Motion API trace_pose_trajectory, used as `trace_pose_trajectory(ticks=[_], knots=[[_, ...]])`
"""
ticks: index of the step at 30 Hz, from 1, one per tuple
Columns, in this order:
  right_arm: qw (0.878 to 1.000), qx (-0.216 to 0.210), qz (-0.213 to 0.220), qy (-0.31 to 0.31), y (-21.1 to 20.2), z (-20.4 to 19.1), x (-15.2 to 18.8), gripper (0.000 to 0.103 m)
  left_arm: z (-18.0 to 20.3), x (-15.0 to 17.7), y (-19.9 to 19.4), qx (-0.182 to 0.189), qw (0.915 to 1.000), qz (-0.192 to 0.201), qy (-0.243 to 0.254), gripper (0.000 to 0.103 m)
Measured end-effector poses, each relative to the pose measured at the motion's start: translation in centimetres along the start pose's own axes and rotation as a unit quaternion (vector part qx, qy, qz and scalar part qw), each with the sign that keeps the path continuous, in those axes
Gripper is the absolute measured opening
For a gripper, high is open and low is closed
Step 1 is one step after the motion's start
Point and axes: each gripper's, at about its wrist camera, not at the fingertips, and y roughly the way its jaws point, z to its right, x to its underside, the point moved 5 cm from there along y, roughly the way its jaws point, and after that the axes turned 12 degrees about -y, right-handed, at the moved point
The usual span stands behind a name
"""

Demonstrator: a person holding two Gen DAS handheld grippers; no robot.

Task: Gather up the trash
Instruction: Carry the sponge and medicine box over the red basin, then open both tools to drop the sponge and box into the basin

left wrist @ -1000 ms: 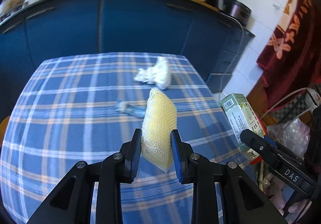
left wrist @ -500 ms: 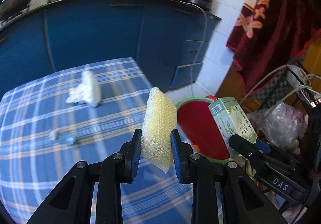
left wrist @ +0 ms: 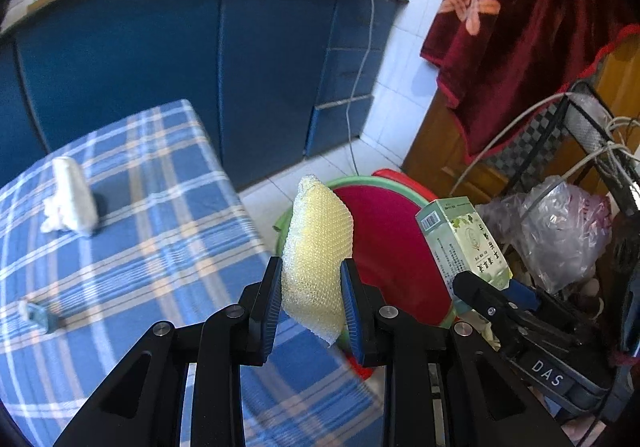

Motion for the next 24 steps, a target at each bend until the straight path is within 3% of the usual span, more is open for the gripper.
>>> trace_pose_trajectory(ticks=[16, 20, 24], knots=[[0.999, 0.021, -0.039, 0.016, 3.5, 3.5, 0.7, 0.064, 2.6, 0.0, 5.9, 0.004, 0.9987, -0.050, 0.010, 0.032], [0.999, 0.020, -0.040, 0.019, 3.6, 3.7, 0.8, 0.067, 2.9, 0.1, 6.4, 0.004, 0.9983, -0.058, 0.008, 0.046], [0.999, 0.021, -0.038, 0.019, 3.5, 3.7, 0.8, 0.071, 2.7, 0.0, 6.2, 0.002, 0.9984, -0.056, 0.008, 0.048]])
